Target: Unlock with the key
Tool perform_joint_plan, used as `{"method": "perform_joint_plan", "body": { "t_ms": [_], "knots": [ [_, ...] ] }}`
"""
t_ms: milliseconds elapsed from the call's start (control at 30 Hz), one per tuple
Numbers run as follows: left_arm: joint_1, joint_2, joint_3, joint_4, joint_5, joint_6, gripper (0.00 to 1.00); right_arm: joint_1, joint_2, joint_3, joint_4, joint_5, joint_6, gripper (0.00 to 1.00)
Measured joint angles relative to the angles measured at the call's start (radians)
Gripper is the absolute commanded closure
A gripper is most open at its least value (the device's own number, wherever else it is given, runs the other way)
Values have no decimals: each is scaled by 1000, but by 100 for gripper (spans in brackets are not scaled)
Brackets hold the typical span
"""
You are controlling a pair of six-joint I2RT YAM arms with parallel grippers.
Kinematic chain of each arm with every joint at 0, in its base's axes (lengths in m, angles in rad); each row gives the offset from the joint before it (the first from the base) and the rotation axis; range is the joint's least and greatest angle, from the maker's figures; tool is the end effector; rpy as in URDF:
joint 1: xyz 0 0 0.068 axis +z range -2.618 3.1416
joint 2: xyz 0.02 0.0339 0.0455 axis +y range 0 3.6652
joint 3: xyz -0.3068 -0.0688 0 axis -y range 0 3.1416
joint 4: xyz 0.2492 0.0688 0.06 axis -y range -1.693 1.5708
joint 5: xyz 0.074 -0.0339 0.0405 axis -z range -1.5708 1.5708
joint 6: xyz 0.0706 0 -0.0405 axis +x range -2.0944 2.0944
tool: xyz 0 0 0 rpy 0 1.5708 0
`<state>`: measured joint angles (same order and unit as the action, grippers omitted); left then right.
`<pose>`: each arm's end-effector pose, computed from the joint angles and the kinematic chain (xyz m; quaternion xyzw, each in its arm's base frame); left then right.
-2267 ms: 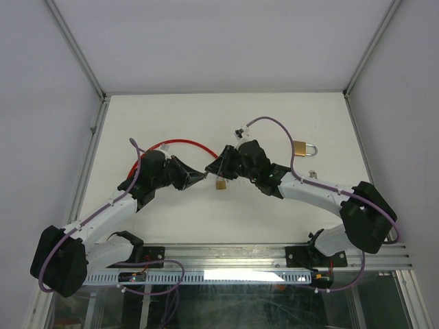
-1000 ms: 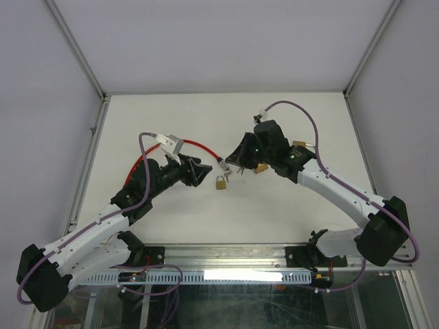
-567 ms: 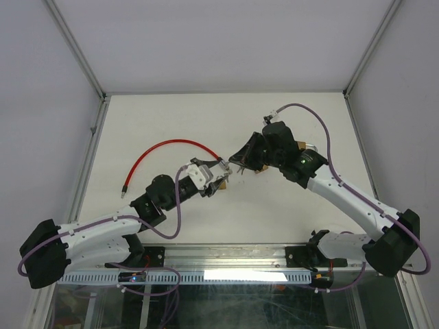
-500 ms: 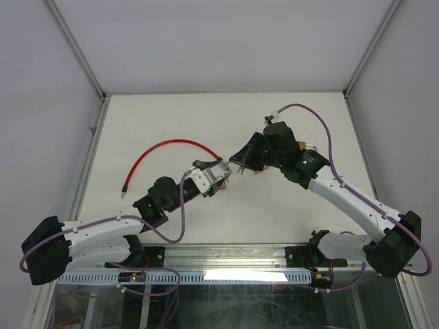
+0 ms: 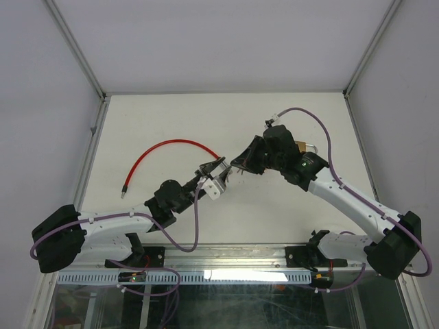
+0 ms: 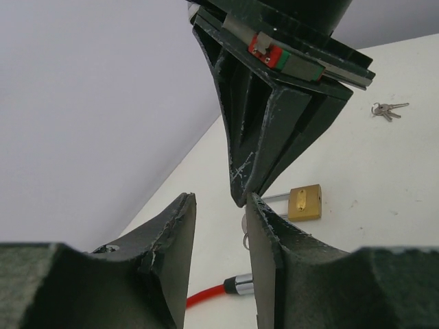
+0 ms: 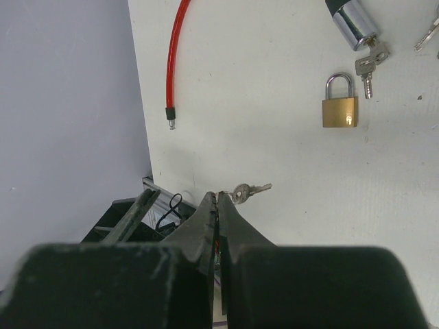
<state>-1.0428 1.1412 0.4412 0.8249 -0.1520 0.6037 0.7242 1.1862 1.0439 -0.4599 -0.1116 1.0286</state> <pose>0.1423 -0.2228 0.2957 0.4451 0.4902 -0.1138 0.7407 0.2037 0.1907 0.3403 0.1083 0.8773 0.3888 0.2595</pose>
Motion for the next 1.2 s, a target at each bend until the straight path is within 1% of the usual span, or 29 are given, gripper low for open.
{"method": "perform_joint_plan", "body": {
  "t_ms": [167,533,833,1000,1200],
  "knots": [
    [-11,12,0,-2,1,44,64,0,-3,-1,0,3,2,100],
    [-11,22,0,-47,1,63,64,0,-20,-1,-2,26,2,100],
    [-11,60,8,-47,1,63,68,0,-20,-1,-1,26,5,100],
    [-12,72,16,-47,-2,66,77,0,-20,-1,-1,25,12,100],
    [-14,79,17,-46,-14,66,93,0,-20,-6,0,24,16,100]
  ]
}}
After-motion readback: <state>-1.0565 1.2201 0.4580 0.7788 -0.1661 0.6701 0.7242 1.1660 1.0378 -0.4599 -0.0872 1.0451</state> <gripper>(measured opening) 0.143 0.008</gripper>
